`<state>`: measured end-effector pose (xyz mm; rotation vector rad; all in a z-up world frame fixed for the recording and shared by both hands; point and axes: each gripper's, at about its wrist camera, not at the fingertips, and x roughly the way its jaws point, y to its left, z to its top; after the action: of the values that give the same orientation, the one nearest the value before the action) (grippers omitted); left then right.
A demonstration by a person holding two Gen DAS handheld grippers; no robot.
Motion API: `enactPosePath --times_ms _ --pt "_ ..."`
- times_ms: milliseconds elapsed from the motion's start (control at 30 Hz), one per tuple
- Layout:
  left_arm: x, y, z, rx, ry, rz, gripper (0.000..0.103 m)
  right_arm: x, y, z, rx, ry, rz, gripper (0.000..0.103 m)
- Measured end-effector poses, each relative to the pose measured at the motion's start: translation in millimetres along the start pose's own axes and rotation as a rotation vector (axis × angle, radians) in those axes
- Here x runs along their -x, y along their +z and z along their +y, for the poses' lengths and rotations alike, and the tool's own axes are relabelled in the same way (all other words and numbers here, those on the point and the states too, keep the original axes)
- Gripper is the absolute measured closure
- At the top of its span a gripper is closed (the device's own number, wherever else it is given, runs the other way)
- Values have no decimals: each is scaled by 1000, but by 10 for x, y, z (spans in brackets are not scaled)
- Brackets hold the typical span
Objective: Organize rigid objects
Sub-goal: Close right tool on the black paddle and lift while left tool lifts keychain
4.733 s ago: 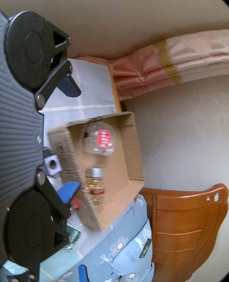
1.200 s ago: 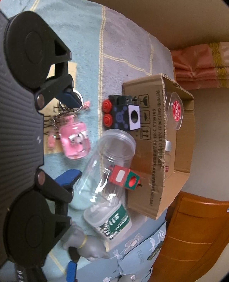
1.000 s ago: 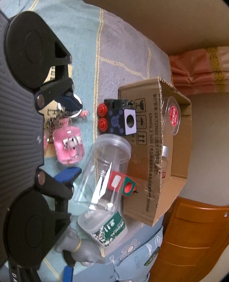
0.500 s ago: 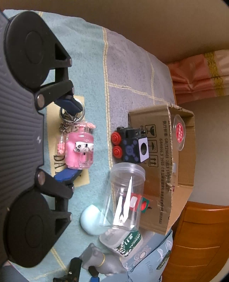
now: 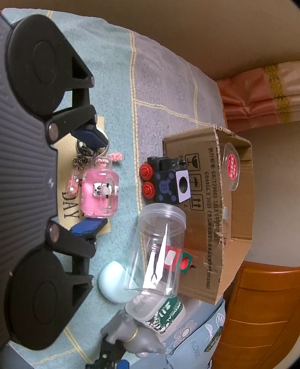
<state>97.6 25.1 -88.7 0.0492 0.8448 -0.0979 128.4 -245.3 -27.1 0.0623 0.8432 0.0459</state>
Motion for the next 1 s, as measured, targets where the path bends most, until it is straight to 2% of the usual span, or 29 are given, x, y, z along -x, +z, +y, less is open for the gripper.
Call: enactPosePath --times_ms 133,267,400,467,533,667,700,800,1000 --pt "0 9 -7 0 3 2 39 -27 29 48 -9 -13 3 0" --pt "2 19 -10 -8 -4 6 40 -7 28 70 66 7 26 0" --pt "8 18 -9 -19 -11 8 40 38 -5 147 227 53 38 11" --pt "6 21 -13 -23 -10 9 40 53 4 188 301 66 14 12" --pt "4 26 -23 -29 -8 10 40 32 26 216 385 105 7 19" --pt "-2 43 -17 -33 -15 16 40 16 100 117 444 215 36 29" --pt "-1 44 -14 -33 -17 17 40 26 112 91 448 239 51 35" --pt "-3 48 -12 -34 -20 19 40 97 100 112 506 260 73 48" --pt "2 49 -2 -33 -23 19 40 73 147 123 558 284 59 49"
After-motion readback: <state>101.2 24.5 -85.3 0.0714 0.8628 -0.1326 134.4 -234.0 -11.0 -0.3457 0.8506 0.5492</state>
